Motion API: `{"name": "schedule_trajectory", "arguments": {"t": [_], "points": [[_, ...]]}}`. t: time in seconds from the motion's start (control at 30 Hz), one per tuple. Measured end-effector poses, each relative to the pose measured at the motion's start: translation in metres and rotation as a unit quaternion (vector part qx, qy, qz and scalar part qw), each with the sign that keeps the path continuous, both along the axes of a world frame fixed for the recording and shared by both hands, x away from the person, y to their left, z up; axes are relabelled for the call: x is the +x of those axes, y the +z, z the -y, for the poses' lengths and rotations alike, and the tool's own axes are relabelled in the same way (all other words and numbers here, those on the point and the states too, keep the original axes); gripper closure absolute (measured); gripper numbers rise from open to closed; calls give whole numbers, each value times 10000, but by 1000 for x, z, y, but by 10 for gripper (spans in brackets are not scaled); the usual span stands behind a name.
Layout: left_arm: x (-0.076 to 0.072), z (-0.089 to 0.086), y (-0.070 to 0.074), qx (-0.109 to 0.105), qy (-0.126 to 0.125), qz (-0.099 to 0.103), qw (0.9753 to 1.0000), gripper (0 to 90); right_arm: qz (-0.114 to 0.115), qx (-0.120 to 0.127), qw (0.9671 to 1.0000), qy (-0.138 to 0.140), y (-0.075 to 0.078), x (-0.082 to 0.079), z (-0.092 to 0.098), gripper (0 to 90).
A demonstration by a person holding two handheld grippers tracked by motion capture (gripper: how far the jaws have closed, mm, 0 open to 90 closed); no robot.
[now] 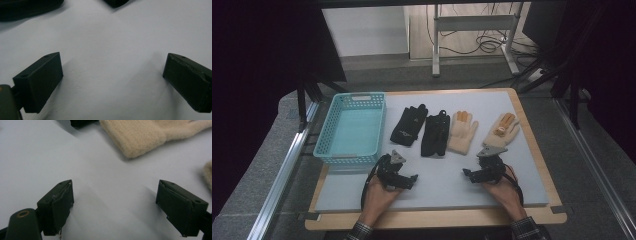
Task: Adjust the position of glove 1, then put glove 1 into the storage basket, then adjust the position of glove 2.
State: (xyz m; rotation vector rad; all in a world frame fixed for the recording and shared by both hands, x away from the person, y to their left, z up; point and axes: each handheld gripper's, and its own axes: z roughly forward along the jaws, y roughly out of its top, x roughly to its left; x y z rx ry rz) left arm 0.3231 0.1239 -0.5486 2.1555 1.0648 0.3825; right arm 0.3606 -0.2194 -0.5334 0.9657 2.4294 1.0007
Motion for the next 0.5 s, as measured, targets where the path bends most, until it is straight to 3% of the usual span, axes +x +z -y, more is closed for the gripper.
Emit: {"name": "schedule_trajectory", "arguments": {"t": [0.5], "points": [[0, 0, 0, -3, -1, 7, 10000, 31, -36, -4, 10000, -33, 0, 1, 0, 118]]}}
